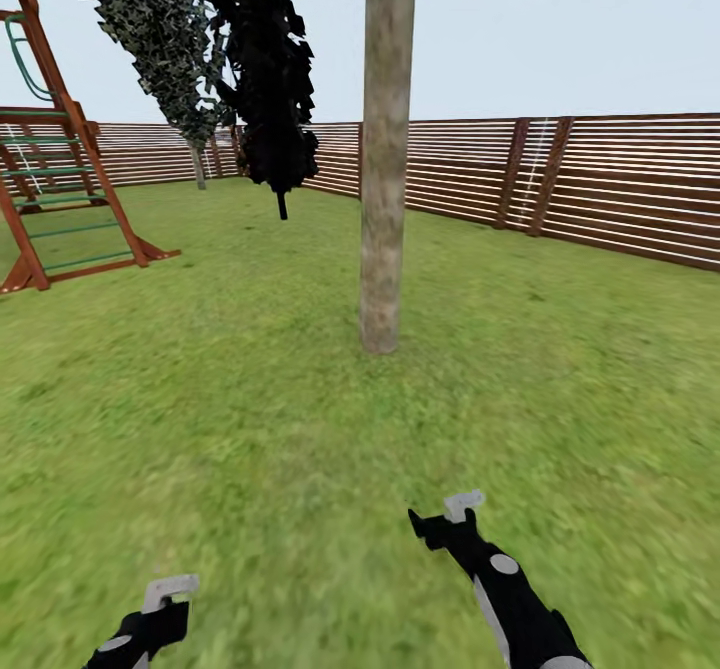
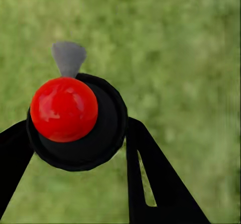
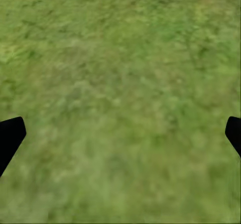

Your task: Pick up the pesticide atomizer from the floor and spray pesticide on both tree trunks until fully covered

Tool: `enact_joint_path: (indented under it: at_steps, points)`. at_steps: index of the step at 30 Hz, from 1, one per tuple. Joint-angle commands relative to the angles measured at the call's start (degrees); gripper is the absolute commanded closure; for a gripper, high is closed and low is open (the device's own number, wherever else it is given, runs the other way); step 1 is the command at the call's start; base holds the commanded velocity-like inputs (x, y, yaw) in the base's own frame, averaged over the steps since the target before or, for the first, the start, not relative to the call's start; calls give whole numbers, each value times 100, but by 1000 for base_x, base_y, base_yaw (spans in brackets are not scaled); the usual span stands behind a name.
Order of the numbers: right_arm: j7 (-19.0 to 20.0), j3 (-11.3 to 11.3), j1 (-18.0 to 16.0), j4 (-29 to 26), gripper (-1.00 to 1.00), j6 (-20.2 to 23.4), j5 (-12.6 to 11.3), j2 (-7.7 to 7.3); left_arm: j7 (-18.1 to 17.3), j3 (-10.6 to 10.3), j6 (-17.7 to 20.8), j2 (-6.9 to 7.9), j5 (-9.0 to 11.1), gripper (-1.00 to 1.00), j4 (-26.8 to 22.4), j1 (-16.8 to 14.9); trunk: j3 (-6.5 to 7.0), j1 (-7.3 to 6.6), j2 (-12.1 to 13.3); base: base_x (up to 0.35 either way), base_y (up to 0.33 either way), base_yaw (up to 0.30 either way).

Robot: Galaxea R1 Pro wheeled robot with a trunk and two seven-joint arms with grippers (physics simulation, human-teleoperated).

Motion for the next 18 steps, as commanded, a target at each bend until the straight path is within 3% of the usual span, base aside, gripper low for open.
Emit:
enact_joint_path:
  at_steps: [1, 5, 11, 12, 18]
  points:
    - [48, -49, -30, -57, -100, 0, 63, 51, -297, 55, -15, 29, -56, 100, 3, -61, -7, 3, -2, 340, 0, 0]
    - [57, -42, -52, -41, -100, 5, 70, 82, -1194, 55, 12, 192, -68, 100, -609, -126, -7, 3, -2, 340, 0, 0]
    - [64, -31, -53, -14, -100, 4, 71, 94, -1277, 59, 25, 193, -53, 100, -774, -67, -7, 3, -2, 340, 0, 0]
    - [51, -31, -53, 308, -100, 4, 71, 103, -1278, 56, 25, 172, -39, 100, -777, -64, -7, 3, -2, 340, 0, 0]
    - [75, -31, -53, 416, -100, -25, 71, 100, -1279, 56, 25, 179, -36, 100, -778, -64, -7, 3, -2, 340, 0, -5]
